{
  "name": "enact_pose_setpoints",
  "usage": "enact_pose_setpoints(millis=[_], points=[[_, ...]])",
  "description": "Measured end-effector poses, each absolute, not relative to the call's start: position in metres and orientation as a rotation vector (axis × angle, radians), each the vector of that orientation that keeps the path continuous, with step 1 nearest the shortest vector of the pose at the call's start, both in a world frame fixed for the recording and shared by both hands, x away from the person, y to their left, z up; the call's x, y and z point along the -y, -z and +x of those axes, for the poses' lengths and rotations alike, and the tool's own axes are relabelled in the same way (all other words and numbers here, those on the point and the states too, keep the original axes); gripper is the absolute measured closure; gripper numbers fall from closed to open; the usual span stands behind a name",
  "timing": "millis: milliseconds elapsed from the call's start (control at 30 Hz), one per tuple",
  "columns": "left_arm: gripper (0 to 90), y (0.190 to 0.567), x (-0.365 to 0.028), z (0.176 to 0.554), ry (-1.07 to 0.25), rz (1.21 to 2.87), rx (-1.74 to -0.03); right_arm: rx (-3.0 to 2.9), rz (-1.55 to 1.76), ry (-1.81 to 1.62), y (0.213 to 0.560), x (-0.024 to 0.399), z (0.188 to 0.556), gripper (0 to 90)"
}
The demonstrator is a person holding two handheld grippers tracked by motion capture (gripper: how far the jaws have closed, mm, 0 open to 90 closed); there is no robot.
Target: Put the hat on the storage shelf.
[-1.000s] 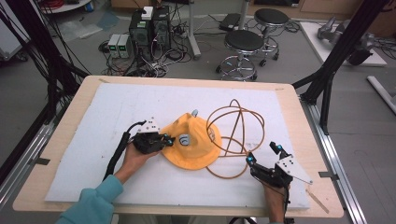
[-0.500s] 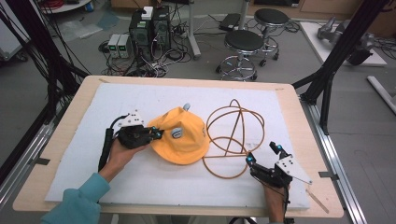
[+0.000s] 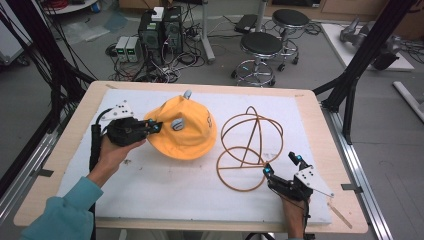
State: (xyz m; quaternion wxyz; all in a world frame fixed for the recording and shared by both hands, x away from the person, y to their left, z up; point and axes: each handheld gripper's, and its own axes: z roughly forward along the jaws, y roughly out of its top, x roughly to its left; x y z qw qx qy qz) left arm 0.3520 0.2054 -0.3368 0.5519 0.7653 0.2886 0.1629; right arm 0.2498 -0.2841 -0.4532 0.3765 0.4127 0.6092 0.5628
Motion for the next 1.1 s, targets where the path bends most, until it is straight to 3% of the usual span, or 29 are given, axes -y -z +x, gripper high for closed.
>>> enact_pose_setpoints(millis=[533, 1100], points=[[86.0, 0.278, -0.206, 0.351, -0.449, 1.728, -0.633, -1.559, 1.056, -1.439, 0.453, 0.284, 0.250, 10.4], [86.0, 0.221, -0.178, 0.343, -0.459, 1.683, -0.545, -1.560, 1.056, -1.438, 0.453, 0.284, 0.250, 10.4]])
